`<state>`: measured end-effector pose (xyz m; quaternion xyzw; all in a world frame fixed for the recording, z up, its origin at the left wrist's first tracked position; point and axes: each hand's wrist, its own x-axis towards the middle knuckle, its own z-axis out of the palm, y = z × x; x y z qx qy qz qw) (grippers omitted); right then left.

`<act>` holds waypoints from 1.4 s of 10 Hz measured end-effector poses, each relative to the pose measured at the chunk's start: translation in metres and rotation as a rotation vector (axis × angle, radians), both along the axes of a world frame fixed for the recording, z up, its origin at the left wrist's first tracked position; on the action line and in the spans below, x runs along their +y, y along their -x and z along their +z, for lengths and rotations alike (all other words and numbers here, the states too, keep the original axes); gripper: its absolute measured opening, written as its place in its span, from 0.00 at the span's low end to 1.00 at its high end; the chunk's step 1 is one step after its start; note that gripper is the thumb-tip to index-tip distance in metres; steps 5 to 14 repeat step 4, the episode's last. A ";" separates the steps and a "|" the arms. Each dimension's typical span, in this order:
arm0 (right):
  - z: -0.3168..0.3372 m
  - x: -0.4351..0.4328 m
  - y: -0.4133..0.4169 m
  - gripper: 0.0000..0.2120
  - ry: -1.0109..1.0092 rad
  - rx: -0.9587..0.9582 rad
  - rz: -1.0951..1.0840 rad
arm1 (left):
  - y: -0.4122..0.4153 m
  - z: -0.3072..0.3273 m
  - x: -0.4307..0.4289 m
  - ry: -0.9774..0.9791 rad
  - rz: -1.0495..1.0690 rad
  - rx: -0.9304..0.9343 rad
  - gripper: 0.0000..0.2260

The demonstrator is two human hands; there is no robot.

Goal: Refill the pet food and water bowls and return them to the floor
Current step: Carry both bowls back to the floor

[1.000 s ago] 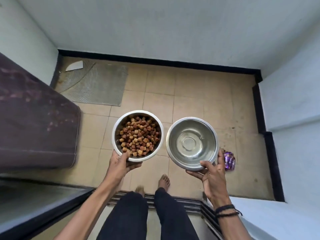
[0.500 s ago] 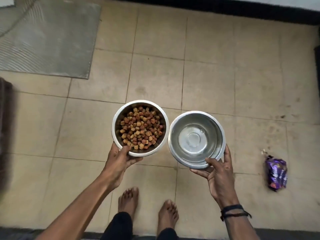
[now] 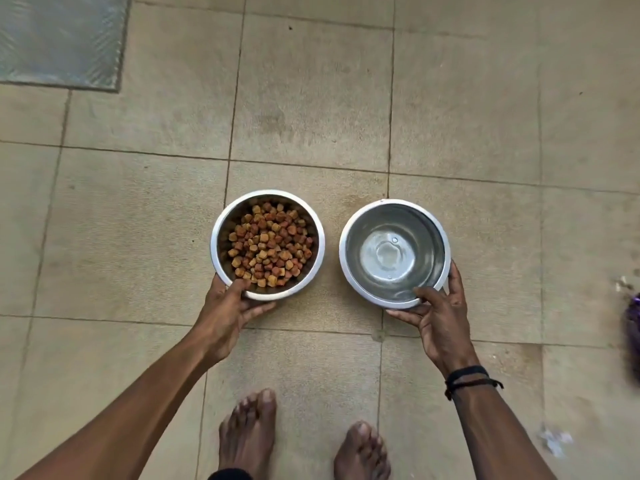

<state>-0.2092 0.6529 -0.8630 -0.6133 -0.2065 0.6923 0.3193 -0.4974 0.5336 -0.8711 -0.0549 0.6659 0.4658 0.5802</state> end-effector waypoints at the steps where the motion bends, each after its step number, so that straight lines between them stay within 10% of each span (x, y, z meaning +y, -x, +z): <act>1: -0.006 0.000 0.003 0.34 -0.010 0.039 -0.006 | 0.004 -0.006 0.002 -0.007 -0.013 0.008 0.21; 4: 0.014 -0.012 0.020 0.27 0.113 -0.016 0.006 | 0.002 0.031 -0.005 0.228 -0.442 0.078 0.24; 14: 0.014 -0.012 0.020 0.27 0.113 -0.016 0.006 | 0.002 0.031 -0.005 0.228 -0.442 0.078 0.24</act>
